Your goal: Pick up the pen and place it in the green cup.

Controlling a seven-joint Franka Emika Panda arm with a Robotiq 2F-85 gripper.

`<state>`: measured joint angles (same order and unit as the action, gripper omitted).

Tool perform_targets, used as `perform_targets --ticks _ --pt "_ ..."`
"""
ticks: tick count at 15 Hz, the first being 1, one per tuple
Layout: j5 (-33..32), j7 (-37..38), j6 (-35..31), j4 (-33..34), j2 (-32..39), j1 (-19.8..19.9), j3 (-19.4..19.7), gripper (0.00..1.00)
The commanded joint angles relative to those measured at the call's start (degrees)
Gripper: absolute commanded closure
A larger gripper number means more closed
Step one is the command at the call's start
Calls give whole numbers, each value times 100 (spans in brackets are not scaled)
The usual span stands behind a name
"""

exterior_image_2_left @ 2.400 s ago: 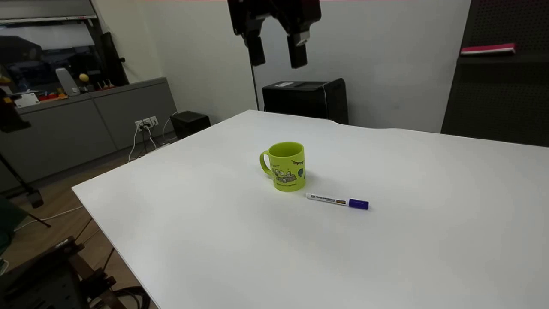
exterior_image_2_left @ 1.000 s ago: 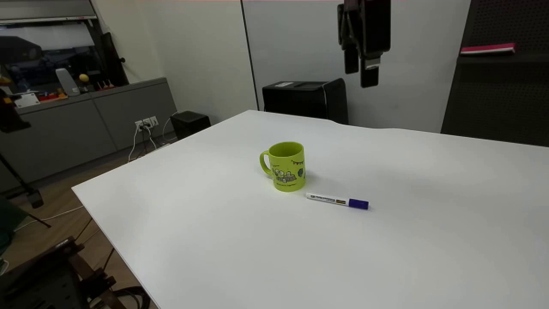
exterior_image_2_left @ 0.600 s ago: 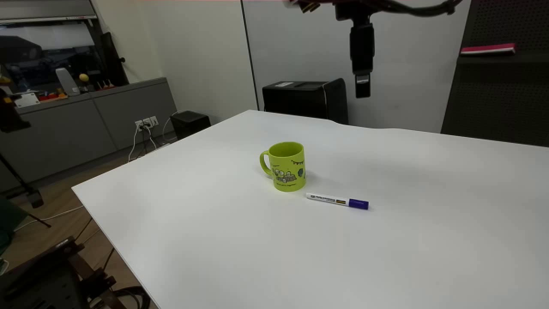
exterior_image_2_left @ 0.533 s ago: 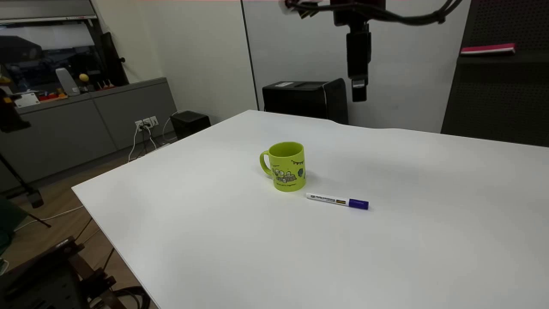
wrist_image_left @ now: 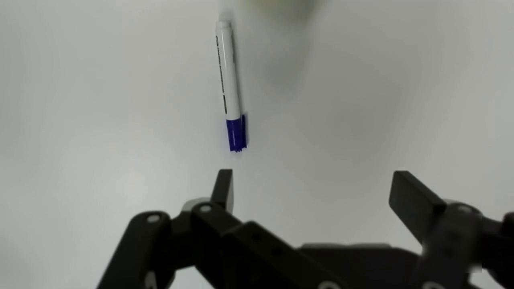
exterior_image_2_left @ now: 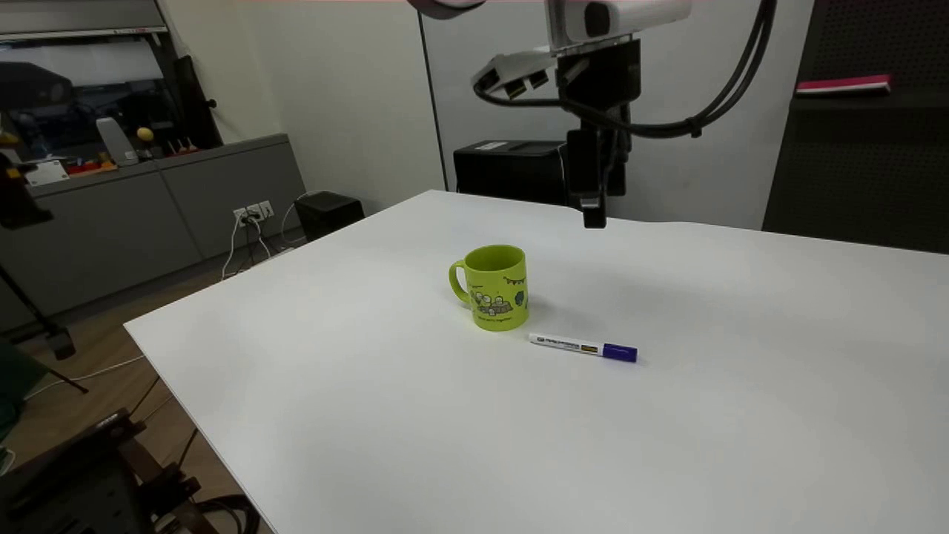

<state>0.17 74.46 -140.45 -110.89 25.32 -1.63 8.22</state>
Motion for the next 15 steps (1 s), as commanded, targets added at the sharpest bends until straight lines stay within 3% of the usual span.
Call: perform_targets --ticks 1,8,15 --pt "-1 274 -420 -413 -73 -132 86 0" --pt "-5 -67 -1131 -1152 -79 -129 104 0" --pt "392 -1124 -1138 -1094 139 193 -86 0"
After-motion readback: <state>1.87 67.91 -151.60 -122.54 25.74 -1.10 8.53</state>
